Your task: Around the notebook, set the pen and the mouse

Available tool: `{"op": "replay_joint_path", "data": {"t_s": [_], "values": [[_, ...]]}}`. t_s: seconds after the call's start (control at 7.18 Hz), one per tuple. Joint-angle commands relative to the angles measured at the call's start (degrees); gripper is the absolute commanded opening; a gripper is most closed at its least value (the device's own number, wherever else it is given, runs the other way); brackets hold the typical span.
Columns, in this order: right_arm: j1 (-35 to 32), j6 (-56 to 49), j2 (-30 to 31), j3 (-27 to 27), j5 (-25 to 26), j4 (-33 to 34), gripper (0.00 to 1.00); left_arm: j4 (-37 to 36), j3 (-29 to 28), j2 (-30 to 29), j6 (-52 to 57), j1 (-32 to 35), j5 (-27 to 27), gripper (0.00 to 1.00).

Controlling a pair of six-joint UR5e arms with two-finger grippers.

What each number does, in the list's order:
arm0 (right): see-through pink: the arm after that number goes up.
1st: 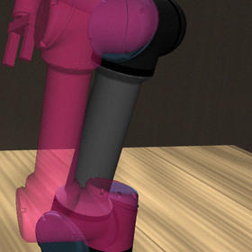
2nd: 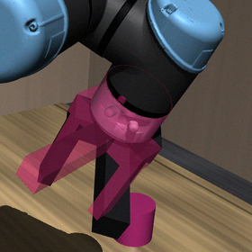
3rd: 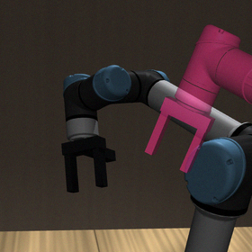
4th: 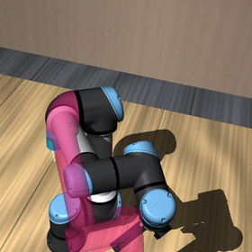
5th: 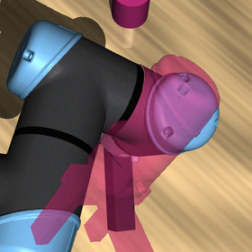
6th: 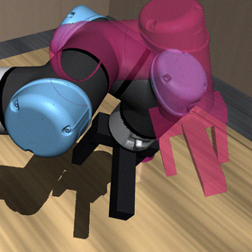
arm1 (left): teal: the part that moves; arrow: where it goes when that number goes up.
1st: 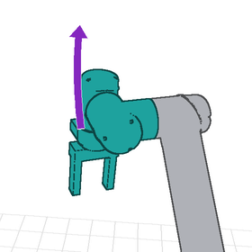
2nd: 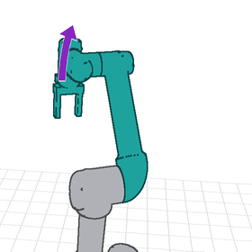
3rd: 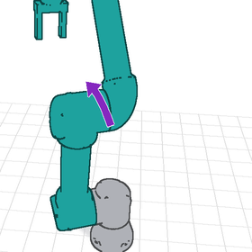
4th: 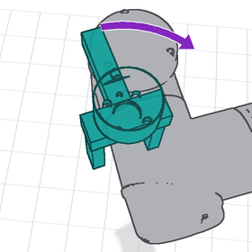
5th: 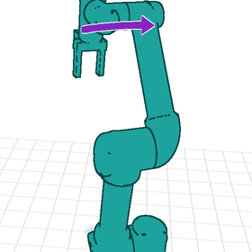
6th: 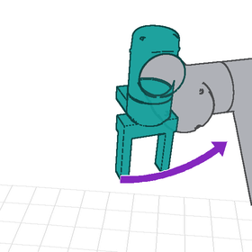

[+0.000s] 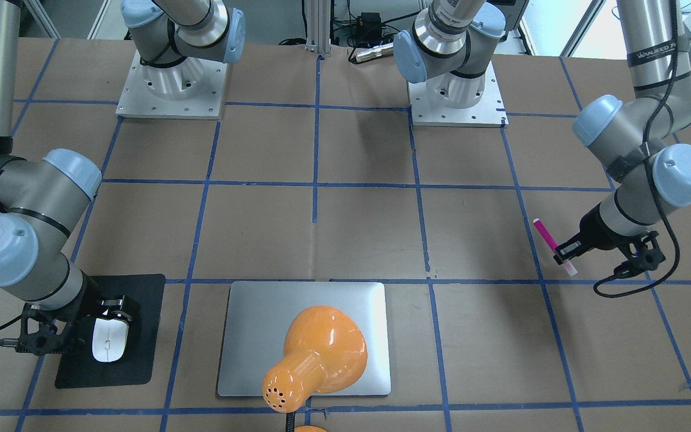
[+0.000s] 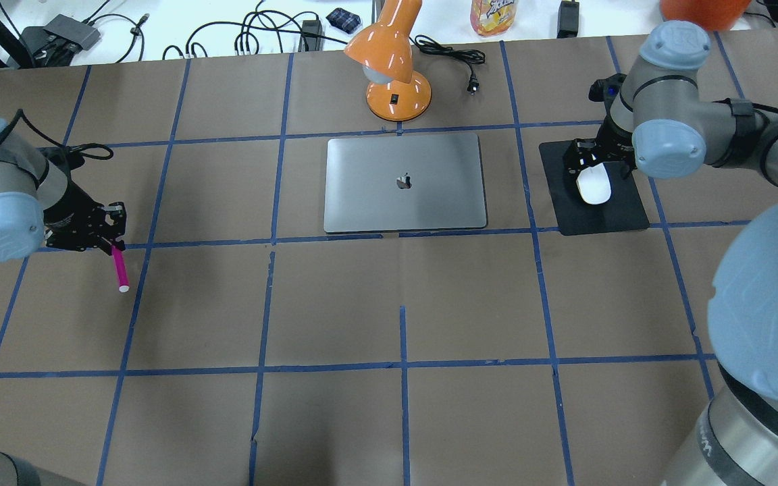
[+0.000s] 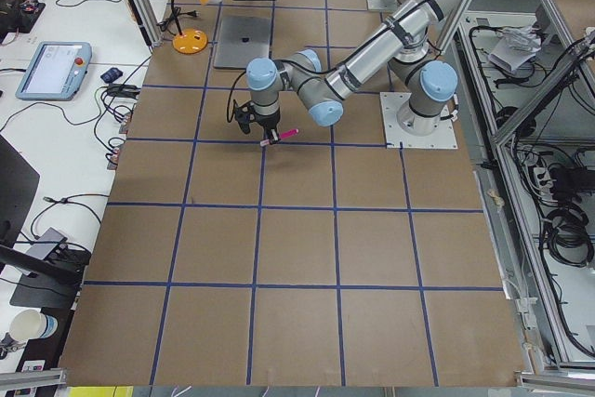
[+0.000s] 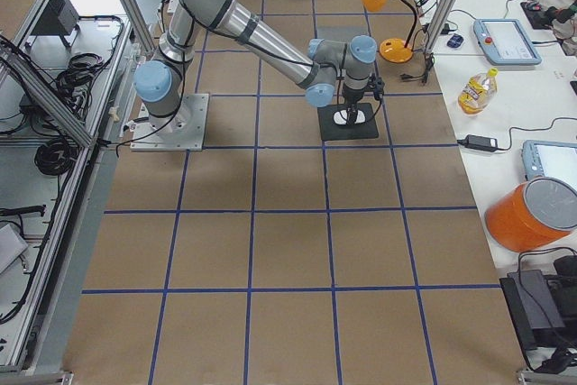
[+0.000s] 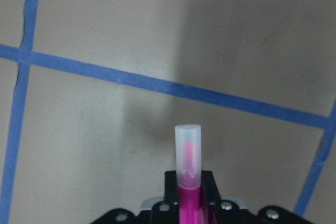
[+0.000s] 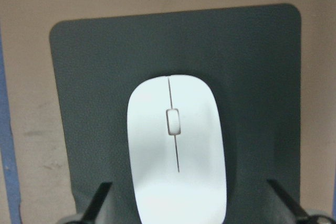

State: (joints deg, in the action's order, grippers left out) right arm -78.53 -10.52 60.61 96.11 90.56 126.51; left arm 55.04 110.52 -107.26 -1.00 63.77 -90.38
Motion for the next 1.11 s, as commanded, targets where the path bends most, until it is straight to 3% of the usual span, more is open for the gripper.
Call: {"op": "replay_joint_path", "data": {"t_s": [0.0, 0.28, 0.56, 0.7, 0.97], "values": [[-0.39, 1.81, 6.41, -2.41, -0.64, -9.81, 1.0, 1.04, 0.05, 0.47, -18.86, 6.15, 3.96, 0.0], [-2.48, 5.59, 13.1, -7.14, -0.73, -22.65, 1.0, 0.43, -0.04, 0.65, -36.81, 15.54, 4.43, 0.0], [-10.63, 19.24, 17.43, -14.6, 0.05, -35.4, 1.0, -0.8, -0.04, -0.4, -53.31, 23.38, 4.34, 0.0], [-14.33, 20.27, 19.01, -15.25, 0.49, -37.37, 1.0, -2.2, -0.13, -0.92, -61.23, 26.72, 4.34, 0.0], [-15.24, 19.67, 24.71, -15.17, -0.11, -36.78, 1.0, -3.0, -0.04, -1.54, -77.83, 34.54, 3.99, 0.0]]}}
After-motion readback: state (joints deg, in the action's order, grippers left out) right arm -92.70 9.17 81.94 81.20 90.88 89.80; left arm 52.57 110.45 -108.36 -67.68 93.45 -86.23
